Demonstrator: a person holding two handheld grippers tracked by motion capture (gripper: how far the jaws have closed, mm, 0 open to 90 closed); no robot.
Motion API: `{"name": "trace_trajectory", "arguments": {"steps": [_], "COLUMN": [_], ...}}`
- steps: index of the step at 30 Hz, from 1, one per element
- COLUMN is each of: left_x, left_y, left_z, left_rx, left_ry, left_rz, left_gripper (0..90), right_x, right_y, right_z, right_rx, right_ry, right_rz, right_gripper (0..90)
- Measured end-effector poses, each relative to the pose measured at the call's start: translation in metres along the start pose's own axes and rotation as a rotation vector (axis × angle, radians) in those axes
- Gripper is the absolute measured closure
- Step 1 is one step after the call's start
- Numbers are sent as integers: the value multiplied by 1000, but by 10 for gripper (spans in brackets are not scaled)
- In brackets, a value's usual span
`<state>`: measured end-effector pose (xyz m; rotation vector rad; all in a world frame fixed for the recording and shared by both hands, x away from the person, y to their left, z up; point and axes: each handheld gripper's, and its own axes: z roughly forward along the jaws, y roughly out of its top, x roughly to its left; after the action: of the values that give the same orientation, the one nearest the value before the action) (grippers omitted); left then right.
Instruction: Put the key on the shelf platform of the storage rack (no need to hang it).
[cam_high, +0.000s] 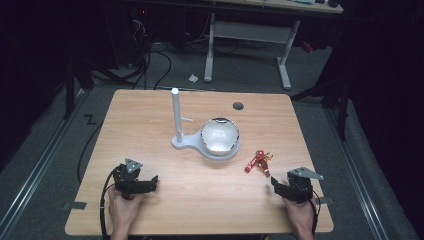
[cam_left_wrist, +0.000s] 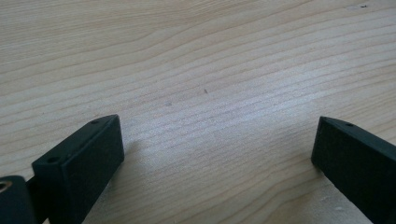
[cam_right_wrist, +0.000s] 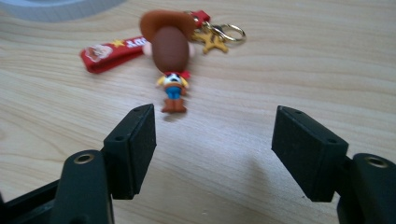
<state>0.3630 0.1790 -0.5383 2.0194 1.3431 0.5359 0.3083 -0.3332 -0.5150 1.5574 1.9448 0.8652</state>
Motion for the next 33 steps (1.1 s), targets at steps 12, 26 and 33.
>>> {"name": "trace_trajectory", "arguments": {"steps": [12, 26, 33], "left_x": [0, 0, 0], "left_y": [0, 0, 0], "left_z": [0, 0, 0], "left_rx": [0, 0, 0], "left_ry": [0, 0, 1], "left_rz": [1, 1, 1], "left_gripper": [27, 27, 28], "right_x": [19, 24, 21], "right_y": [21, 39, 47], "right_z": [-5, 14, 25], "right_rx": [-40, -23, -5], "right_ry": [82, 83, 65], "right_rz": [-46, -67, -69], "right_gripper": [325, 324, 318]}}
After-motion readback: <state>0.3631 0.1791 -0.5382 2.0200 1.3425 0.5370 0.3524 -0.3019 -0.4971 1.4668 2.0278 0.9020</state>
